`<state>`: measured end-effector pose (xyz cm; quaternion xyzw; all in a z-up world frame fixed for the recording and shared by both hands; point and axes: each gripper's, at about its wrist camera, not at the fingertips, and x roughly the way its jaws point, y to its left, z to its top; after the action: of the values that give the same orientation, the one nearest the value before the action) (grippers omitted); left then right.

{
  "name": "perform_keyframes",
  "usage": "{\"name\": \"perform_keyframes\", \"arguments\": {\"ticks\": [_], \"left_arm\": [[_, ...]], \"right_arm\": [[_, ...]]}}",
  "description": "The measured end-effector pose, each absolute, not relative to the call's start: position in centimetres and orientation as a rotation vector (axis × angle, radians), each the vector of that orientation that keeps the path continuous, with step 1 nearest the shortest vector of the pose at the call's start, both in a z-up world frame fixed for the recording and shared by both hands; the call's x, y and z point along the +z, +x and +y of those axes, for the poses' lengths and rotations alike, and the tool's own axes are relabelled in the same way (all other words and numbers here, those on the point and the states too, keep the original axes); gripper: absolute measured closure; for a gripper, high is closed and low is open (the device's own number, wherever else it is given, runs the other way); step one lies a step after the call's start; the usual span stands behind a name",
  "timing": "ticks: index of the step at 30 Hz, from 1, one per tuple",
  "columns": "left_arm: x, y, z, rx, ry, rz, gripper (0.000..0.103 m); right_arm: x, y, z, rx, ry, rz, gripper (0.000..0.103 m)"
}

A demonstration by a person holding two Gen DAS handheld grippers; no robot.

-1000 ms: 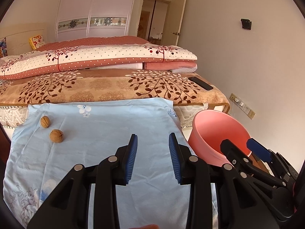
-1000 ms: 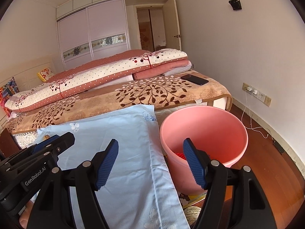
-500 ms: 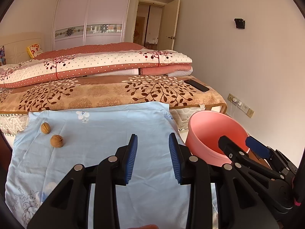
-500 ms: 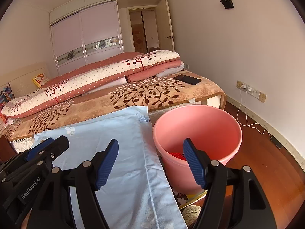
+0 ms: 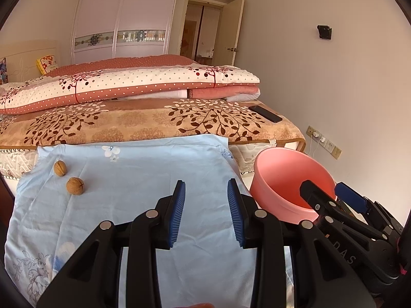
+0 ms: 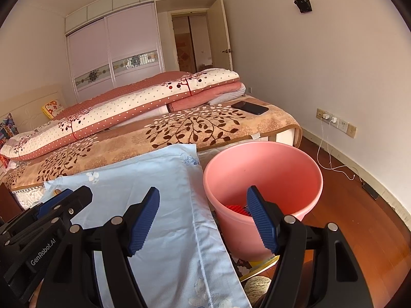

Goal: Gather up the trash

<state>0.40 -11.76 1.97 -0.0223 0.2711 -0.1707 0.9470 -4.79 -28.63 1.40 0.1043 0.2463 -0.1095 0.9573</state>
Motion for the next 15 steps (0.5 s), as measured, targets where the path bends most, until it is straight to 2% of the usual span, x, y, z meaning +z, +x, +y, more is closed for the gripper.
{"name": "perform_keyframes", "arguments": {"ticks": [15], "left_arm": [[1.58, 0.17, -12.24, -0.356, -0.030, 0.561, 0.069]], "right_arm": [[1.38, -5.42, -28.75, -0.228, 0.211, 0.491, 0.034]]}}
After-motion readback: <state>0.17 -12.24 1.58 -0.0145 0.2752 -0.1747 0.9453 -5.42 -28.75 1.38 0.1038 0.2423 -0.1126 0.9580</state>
